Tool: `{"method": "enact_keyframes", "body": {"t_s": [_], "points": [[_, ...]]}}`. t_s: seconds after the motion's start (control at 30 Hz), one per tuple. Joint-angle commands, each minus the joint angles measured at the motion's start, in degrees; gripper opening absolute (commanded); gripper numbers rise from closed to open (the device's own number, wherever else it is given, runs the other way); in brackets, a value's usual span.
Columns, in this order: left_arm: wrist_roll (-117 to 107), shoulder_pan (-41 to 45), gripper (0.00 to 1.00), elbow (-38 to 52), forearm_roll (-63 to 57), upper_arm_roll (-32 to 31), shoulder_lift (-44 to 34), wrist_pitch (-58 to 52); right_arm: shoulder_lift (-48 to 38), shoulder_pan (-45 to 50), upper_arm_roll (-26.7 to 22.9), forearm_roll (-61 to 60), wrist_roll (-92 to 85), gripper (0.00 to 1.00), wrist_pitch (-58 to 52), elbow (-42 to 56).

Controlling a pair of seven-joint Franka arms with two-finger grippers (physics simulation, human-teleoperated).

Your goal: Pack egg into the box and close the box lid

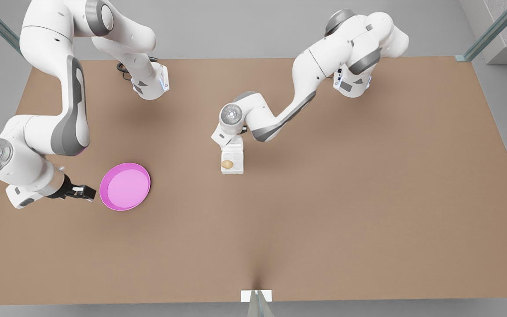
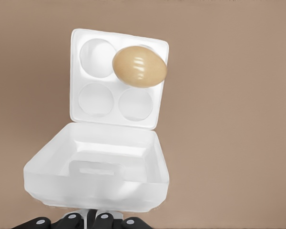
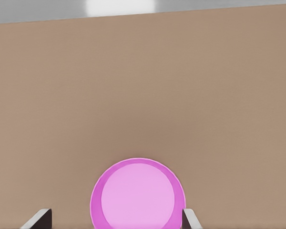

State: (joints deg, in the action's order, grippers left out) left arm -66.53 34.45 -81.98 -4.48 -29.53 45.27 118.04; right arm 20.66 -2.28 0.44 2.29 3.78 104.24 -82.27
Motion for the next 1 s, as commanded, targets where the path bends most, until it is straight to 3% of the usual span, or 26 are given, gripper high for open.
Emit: {"method": "enact_keyframes", "body": {"t_s": [0.0, 0.53, 0.6, 0.63, 0.67, 0.7, 0.73, 0.77, 0.8, 0.83, 0.87, 0.97], "points": [[0.00, 0.00, 0.26, 0.15, 0.00, 0.00, 0.00, 0.00, 0.00, -0.01, 0.00, 0.00, 0.00, 1.00, 0.00, 0.00], [-0.35, 0.00, 0.26, 14.30, -0.44, 1.93, 6.06, 0.00, 0.00, -0.18, 0.00, 0.26, -0.09, 1.00, 0.00, 0.01], [-0.18, -2.80, 0.26, 17.82, 0.18, 3.87, 2.91, -5.00, 0.08, -0.18, 0.00, 0.09, 0.00, 1.00, -0.09, 1.06], [0.26, -11.67, 0.26, 18.08, 3.16, 3.87, -4.21, -14.23, 0.26, -0.27, 0.00, -0.18, -0.09, 1.00, 0.00, 1.06], [6.66, -24.85, 0.32, 18.08, 4.13, 3.95, -9.75, -25.21, 0.43, -0.27, 0.00, -0.18, -0.09, 1.00, 0.00, 1.06], [31.08, -41.46, 1.00, 18.78, 3.43, 4.30, -12.57, -31.20, 0.61, -0.27, 0.00, -0.09, -0.09, 1.00, 0.00, 1.15], [47.61, -50.00, 1.00, 19.75, 3.25, 6.15, -14.41, -31.73, 0.61, -0.36, -0.09, -0.09, -0.09, 1.00, -0.09, 1.15], [59.58, -52.03, 1.00, 19.75, 3.25, 10.28, -17.92, -31.73, 0.61, -0.71, -0.26, -0.26, -0.09, 1.00, -0.18, 1.94], [60.38, -51.68, 1.00, 19.40, 3.08, 12.48, -23.63, -36.11, 0.79, -0.80, -0.26, -0.26, -0.09, 1.00, -0.09, 1.94], [61.17, -43.25, 1.00, 13.26, 3.69, 23.63, -34.44, -38.67, 0.88, -1.50, -0.18, -0.35, -0.18, 1.00, 0.00, 1.94], [61.26, -41.31, 1.00, 4.99, 3.69, 24.96, -41.39, -37.80, 1.23, -1.41, -0.18, -0.26, -0.09, 1.00, 0.00, 1.94], [61.35, -39.90, 1.00, 3.14, 4.04, 24.96, -37.89, -34.28, 1.23, -1.41, -0.18, -0.26, -0.18, 1.00, -0.09, 1.94]]}}
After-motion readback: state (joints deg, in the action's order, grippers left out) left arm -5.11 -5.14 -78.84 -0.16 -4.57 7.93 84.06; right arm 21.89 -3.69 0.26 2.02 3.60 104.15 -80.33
